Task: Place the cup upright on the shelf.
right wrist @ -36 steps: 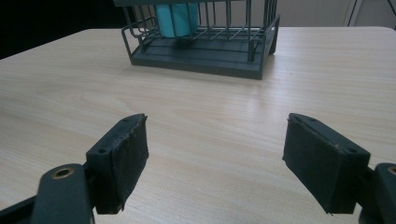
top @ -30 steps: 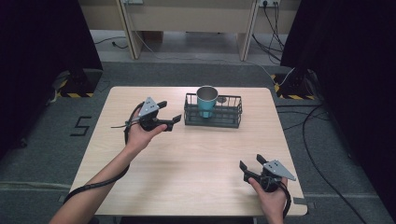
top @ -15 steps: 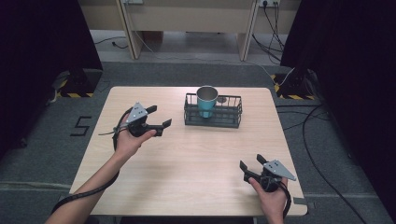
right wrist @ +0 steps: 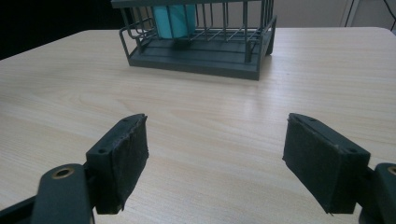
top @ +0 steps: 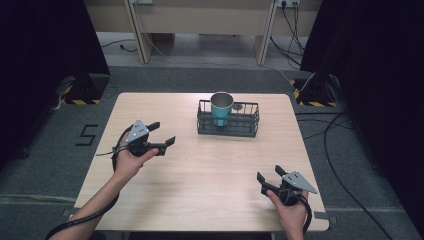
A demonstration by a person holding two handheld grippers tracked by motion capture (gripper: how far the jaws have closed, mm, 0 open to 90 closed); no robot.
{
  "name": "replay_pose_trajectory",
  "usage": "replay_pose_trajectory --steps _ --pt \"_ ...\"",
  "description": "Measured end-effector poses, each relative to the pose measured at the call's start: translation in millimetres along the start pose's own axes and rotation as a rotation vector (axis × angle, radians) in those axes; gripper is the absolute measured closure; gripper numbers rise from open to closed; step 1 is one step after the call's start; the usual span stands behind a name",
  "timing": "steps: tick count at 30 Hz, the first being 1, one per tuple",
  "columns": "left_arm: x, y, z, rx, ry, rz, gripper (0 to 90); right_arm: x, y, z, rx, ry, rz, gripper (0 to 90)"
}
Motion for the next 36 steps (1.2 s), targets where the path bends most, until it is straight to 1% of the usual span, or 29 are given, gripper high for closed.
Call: replay_pose_trajectory --steps 11,14,21,30,36 --pt "24.7 -2.7 19.3 0.013 0.002 -0.017 14.2 0.3 0.2 -0.3 0.003 -0.002 0.001 22.8" --pt "33.4 -2.7 26.5 0.023 0.007 -0.026 14.2 0.6 -0.1 -0.2 0.001 -0.001 0.002 22.7" --pt "50.8 -4.7 40.4 0.03 0.025 -0.037 14.2 0.7 0.1 -0.5 0.002 -0.002 0.003 22.8" --pt "63.5 -8.4 56.7 0.046 0.043 -0.048 14.2 0.7 0.4 -0.4 0.005 -0.003 0.003 22.7" --pt "68.0 -11.8 68.5 0.069 0.053 -0.059 14.2 0.7 0.5 -0.4 0.004 -0.003 0.002 22.7"
Point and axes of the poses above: each handheld gripper's, and its own axes: x roughly backward along the jaws, z roughly out of its underside, y roughly to its left, the point moved 5 cm from there along -x, roughly forward along the jaws, and after that the axes turned 15 degrees about -x, right-handed, at the moved point
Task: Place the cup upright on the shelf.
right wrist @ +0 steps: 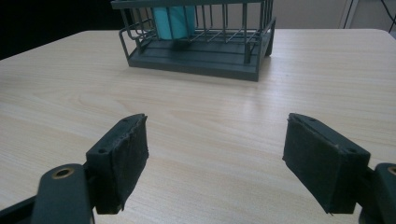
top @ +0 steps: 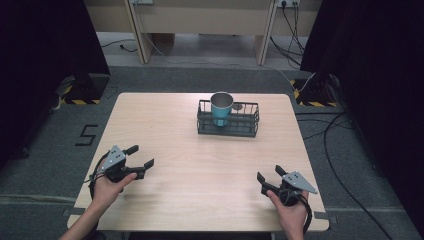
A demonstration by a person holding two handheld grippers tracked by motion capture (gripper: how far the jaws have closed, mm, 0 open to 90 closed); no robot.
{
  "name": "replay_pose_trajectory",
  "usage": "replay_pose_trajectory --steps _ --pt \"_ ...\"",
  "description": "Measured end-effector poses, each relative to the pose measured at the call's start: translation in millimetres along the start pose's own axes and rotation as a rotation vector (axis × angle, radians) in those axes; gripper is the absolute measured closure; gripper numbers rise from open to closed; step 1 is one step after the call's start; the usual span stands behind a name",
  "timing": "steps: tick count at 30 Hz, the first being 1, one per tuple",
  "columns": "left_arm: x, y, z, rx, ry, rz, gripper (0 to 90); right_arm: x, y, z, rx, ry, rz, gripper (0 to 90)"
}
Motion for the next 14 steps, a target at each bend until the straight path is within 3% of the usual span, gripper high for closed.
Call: replay_pose_trajectory --steps 5,14 --pt "1.6 -2.1 6.7 0.013 -0.001 -0.018 14.3 0.3 0.5 0.0 0.002 -0.001 -0.002 22.8" --pt "3.2 -5.6 10.3 0.002 -0.003 -0.021 14.4 -1.1 3.8 0.2 0.01 0.001 -0.011 22.6"
Point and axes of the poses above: each handheld gripper's, and its own axes: x roughly backward along the jaws, z roughly out of its underside, y roughly to its left, the point moved 5 cm from there along -x, roughly forward along the jaws, and after that the axes turned 15 degrees about -x, right-handed, at the moved point
